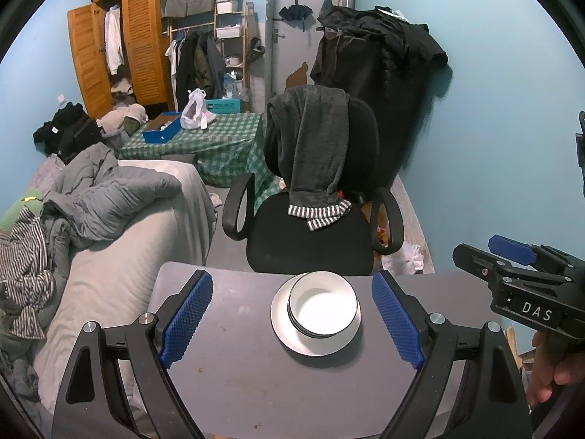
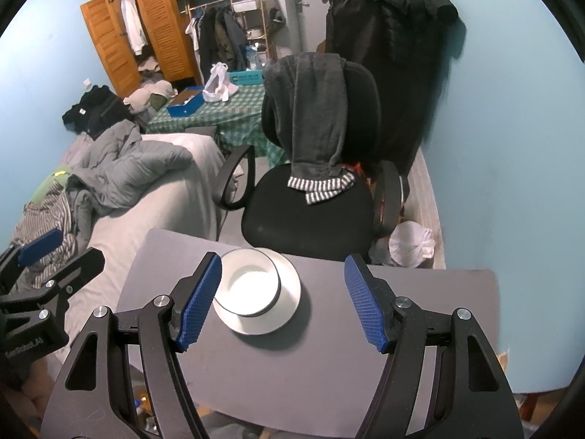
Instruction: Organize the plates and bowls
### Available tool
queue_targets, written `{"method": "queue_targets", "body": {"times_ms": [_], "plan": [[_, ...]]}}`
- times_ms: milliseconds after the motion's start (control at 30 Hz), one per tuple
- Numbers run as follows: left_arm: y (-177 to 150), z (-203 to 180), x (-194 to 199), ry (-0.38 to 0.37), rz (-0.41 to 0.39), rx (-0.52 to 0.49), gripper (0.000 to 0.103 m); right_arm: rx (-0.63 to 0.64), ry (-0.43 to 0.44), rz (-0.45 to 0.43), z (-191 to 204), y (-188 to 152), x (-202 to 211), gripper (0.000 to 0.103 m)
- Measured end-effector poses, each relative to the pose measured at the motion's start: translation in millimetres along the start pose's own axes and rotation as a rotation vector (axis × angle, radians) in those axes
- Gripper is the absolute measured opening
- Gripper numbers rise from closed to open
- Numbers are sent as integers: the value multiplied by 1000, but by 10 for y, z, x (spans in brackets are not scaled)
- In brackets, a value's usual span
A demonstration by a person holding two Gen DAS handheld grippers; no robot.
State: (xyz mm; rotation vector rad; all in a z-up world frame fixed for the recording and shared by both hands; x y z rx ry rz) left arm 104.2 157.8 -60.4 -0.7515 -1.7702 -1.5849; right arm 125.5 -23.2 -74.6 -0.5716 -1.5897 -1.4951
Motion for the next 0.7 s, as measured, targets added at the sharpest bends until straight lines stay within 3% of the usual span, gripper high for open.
{"method": "queue_targets", "body": {"times_ms": [700], "plan": [[-28,-78,-76,16,36,-25,90,4,1,18,60,-105,4,69]]}}
Point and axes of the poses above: each gripper's, at about its wrist camera, not at the fingertips, and x roughly against the way its jaws point, z to its left, y to its top, the point moved 10 cm from there along -x, roughly the way its jaws point, and after that the axes turned 2 degrees about z, right-handed, at the moved point
